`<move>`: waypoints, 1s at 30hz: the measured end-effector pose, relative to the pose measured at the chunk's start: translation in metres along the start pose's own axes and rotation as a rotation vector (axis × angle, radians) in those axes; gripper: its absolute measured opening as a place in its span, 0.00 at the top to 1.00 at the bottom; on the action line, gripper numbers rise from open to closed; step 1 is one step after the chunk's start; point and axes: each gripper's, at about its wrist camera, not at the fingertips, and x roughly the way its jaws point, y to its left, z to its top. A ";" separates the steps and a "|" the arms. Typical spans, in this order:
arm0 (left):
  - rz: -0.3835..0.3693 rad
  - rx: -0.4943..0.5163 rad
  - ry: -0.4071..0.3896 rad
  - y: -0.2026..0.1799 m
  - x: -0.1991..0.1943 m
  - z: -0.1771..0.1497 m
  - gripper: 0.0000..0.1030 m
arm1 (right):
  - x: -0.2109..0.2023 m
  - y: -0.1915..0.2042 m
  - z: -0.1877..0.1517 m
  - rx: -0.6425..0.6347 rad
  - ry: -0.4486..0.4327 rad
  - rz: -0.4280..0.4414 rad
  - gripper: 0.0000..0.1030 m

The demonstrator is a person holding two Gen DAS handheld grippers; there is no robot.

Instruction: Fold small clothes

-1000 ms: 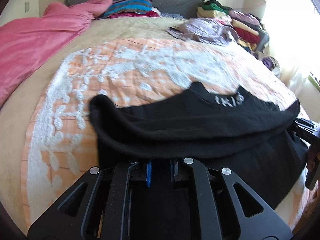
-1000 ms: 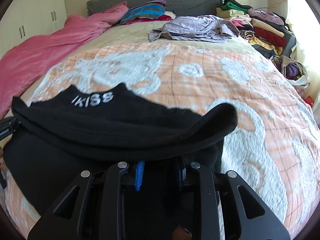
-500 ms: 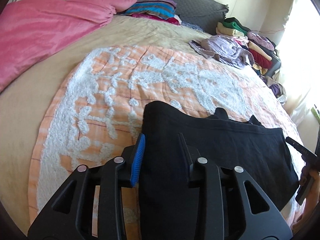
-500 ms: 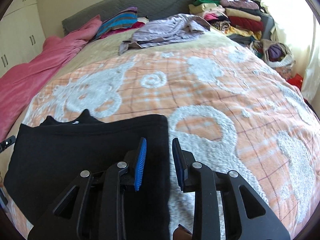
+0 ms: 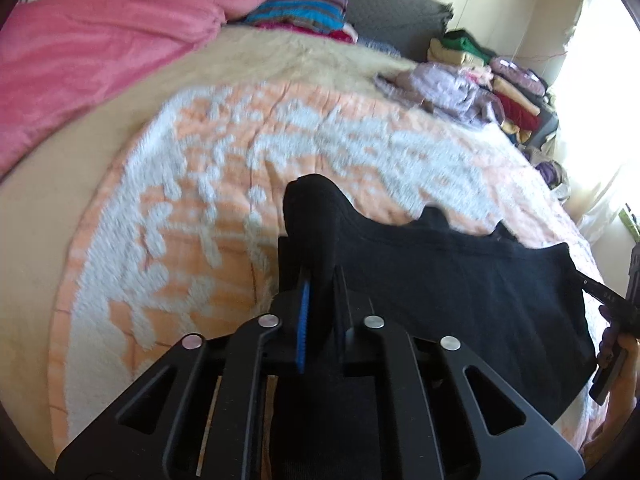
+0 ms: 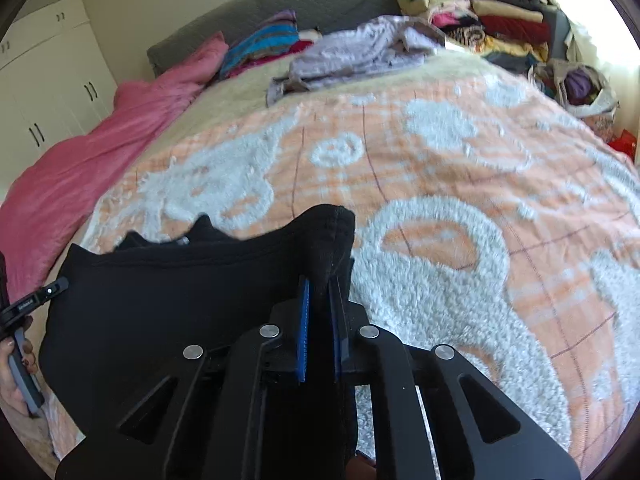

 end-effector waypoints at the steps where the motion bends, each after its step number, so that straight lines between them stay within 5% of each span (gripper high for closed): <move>1: 0.000 0.006 -0.024 -0.001 -0.006 0.002 0.97 | -0.005 0.002 0.002 -0.003 -0.026 -0.008 0.93; 4: 0.013 0.019 -0.032 -0.002 -0.007 0.004 0.97 | -0.011 0.001 0.006 0.004 -0.059 -0.054 0.93; 9: 0.057 -0.004 0.046 0.007 0.022 -0.009 0.96 | 0.013 -0.002 -0.004 -0.023 0.031 -0.137 0.92; 14: 0.099 0.046 0.036 -0.002 0.022 -0.014 0.92 | 0.015 0.002 -0.009 -0.070 0.046 -0.212 0.84; 20: 0.096 0.045 0.040 -0.004 0.017 -0.017 0.84 | 0.007 -0.006 -0.017 -0.021 0.064 -0.206 0.63; 30: 0.072 0.042 0.057 -0.010 -0.002 -0.032 0.68 | -0.023 0.000 -0.040 0.009 0.079 -0.137 0.60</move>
